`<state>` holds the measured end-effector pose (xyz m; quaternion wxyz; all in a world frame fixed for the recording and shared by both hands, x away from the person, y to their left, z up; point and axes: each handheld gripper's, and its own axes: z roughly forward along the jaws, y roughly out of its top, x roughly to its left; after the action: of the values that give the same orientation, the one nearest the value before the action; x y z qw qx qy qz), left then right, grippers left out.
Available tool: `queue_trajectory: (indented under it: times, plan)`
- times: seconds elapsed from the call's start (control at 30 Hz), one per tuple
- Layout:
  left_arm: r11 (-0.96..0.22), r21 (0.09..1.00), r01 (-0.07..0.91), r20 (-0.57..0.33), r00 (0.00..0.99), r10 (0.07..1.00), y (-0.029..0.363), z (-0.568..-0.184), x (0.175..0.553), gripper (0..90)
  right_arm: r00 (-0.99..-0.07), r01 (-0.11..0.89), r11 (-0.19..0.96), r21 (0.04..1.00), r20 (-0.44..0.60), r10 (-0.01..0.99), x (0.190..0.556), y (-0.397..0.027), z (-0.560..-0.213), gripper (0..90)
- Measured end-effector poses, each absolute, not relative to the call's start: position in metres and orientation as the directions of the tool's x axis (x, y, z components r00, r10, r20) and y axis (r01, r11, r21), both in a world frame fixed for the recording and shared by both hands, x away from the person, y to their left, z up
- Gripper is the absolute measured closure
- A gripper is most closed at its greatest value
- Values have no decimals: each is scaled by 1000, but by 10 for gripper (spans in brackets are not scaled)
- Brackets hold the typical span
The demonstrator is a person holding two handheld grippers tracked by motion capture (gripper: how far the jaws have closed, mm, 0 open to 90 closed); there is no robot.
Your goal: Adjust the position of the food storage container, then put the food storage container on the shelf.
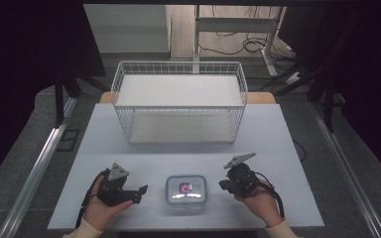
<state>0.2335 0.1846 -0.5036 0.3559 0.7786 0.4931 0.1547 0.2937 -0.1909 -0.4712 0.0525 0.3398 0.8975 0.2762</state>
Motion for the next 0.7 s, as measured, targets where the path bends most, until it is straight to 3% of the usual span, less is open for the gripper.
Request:
queue_trajectory:
  times: [0.07,0.13,0.23,0.43,0.7]
  plan:
    - [-260,707,658,-108,463,880,186,-504,233,158,-773,562,599,570,106,625,293,-198,-474,753]
    - [-256,707,659,-109,460,881,187,-504,233,157,-756,562,564,605,98,648,293,-204,-475,521]
    - [-246,707,663,-122,457,881,188,-504,234,157,-720,591,508,626,127,682,296,-211,-475,360]
    - [-247,706,663,-124,460,879,186,-505,236,157,-704,604,460,651,166,690,295,-217,-475,253]
    - [-248,717,651,-122,467,876,186,-503,235,158,-705,586,425,690,175,688,290,-214,-477,189]
